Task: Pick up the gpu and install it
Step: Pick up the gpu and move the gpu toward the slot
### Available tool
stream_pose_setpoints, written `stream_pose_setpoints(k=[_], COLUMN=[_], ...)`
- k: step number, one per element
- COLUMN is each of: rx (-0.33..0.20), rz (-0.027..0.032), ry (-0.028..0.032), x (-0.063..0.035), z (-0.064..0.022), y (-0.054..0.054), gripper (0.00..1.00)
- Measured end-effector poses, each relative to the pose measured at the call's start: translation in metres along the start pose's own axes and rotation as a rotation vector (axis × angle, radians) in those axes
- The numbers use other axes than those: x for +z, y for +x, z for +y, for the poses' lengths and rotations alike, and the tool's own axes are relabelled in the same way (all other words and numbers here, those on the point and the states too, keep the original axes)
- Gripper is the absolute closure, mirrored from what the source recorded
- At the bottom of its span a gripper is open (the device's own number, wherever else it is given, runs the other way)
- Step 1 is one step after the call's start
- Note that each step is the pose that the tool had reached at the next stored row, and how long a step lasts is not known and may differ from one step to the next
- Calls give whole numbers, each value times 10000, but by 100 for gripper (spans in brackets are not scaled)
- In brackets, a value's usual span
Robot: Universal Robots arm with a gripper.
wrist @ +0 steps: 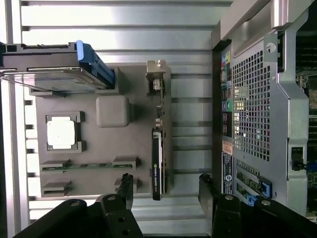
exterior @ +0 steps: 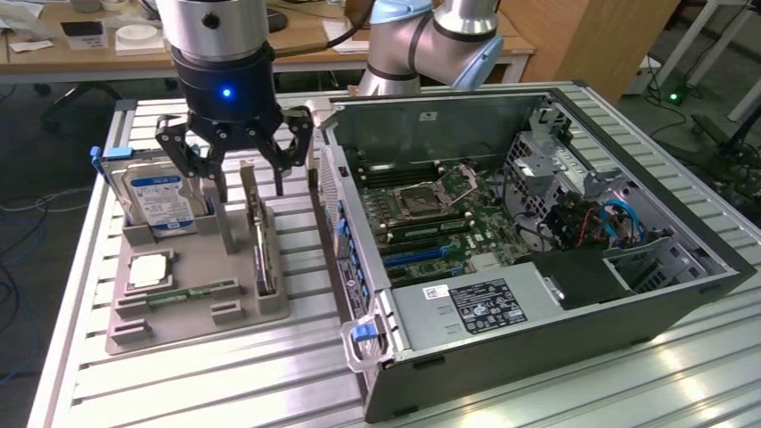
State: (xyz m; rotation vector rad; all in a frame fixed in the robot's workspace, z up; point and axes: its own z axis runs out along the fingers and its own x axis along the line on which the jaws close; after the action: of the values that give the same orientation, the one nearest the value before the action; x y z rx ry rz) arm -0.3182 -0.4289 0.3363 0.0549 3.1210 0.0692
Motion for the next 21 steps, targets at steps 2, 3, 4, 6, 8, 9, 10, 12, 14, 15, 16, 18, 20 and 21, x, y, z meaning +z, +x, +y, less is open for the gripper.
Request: stream_pose_setpoints(k=[2, 3, 4, 6, 8, 9, 10, 12, 14, 15, 16, 18, 20, 21], rx=[0, -1, 0, -2, -2, -3, -4, -5, -6, -6, -6, -7, -8, -8], rz=[0, 0, 0, 0, 1, 1, 1, 0, 0, 1, 1, 1, 1, 1], ry=[0, 0, 0, 0, 0, 1, 0, 0, 0, 0, 0, 0, 0, 0], x=[26, 39, 52, 78, 105, 118, 132, 156, 180, 191, 201, 222, 243, 254], z=[-1, -2, -3, -4, -5, -6, -6, -7, -8, -9, -9, -10, -11, -12], y=[0, 0, 1, 1, 2, 2, 2, 3, 3, 3, 4, 4, 4, 5], gripper=[35, 35, 35, 35, 35, 35, 35, 35, 35, 35, 35, 35, 35, 35])
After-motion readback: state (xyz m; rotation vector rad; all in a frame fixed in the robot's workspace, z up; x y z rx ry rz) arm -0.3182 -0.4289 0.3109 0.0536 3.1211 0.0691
